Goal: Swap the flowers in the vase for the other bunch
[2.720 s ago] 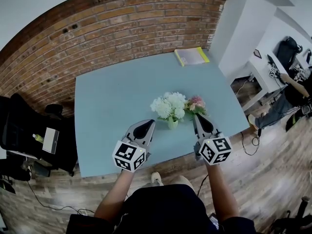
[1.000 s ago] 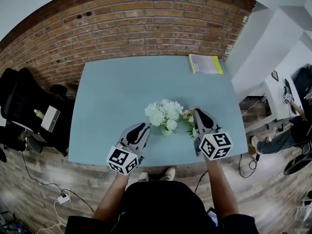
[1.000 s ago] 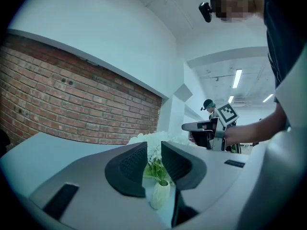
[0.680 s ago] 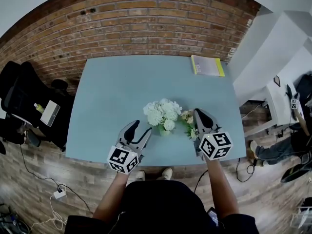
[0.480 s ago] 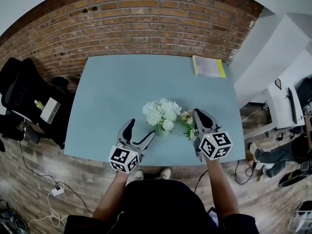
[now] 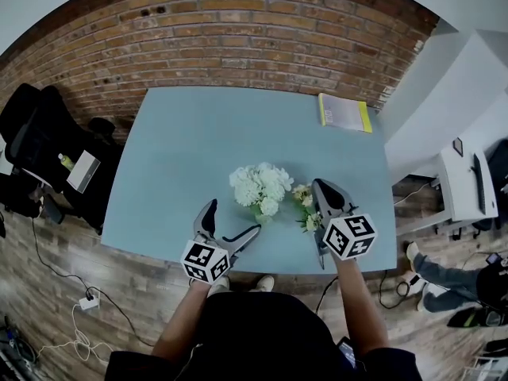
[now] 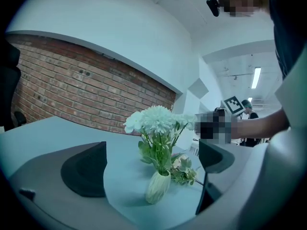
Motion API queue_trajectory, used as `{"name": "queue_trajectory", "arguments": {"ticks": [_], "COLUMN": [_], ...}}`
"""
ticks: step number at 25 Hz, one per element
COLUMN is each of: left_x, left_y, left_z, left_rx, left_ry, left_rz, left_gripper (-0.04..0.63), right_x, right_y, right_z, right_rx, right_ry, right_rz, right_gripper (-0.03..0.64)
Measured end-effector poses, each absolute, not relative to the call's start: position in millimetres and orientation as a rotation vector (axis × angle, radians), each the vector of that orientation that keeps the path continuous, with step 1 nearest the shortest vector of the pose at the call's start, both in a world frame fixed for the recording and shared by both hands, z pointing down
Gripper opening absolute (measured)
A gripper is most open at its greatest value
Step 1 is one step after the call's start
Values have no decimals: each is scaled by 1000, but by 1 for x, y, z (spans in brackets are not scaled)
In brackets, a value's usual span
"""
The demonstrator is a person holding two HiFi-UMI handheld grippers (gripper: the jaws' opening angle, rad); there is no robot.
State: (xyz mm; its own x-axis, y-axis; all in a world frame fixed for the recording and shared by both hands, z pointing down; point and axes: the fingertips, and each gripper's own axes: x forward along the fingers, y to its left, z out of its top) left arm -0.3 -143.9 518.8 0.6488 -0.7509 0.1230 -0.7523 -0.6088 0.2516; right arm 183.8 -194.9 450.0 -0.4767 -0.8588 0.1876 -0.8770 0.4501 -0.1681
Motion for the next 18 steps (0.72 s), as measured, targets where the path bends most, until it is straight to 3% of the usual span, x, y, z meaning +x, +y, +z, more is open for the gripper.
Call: {"name": "queue_trajectory", "arguments": {"ticks": [18], "left_x": [38], "left_y": [-166], "left_z": [533], "left_rx": [2586], "left_ry": [-1167], "left_rz": [16], "left_gripper": [589], "right_x": [197], "right_y": [-209], "right_z": [459], "right_rx": [1538], "right_ry": [-2598], "right_rz": [378], "right_gripper": [5]}}
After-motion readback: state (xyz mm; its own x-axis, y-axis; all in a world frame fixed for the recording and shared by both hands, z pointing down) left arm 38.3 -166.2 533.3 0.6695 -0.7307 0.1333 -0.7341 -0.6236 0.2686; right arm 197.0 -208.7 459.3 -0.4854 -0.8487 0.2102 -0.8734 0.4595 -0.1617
